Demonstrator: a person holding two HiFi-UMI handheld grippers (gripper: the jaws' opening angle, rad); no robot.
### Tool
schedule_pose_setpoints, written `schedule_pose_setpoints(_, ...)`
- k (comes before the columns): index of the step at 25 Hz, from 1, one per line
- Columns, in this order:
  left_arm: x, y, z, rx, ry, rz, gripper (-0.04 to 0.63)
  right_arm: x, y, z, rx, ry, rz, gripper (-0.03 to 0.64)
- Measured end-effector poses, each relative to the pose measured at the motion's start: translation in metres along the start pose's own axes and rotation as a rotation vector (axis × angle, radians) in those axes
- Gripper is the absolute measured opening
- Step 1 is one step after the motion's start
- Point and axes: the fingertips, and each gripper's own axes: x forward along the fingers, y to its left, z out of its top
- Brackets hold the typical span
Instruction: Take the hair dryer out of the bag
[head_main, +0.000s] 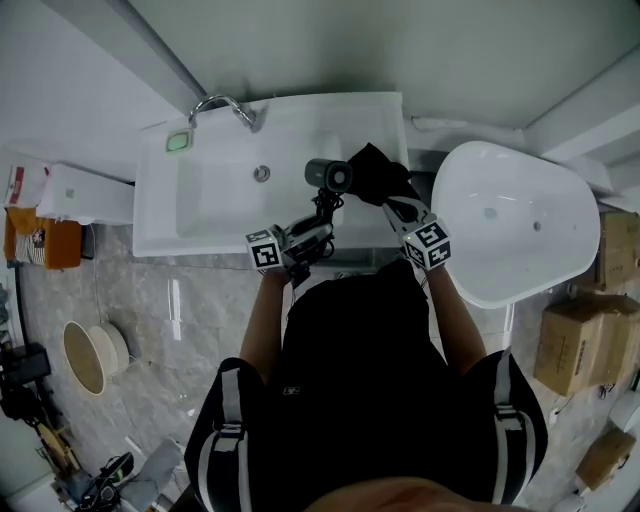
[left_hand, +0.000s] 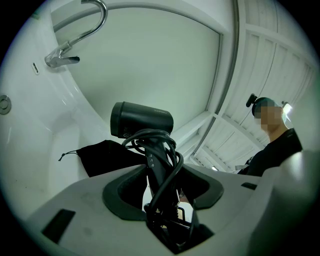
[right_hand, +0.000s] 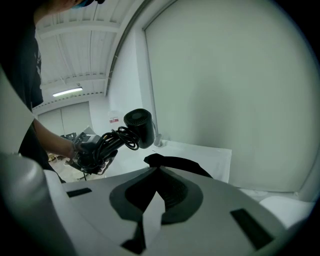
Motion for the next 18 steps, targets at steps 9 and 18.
schedule_pose_setpoints(9,0.013,-0.005,0.006,0.000,-0.040,0.005,0.197,-0.011,-0.003,0.002,-0.034,0.015,0.021,0.064)
schedule_pose_setpoints(18,0.027,-0.013,0.005,0.002,-0.084,0.035,0.196,-0.011,-0.008,0.007,-0.077,0.043,0.096,0.064)
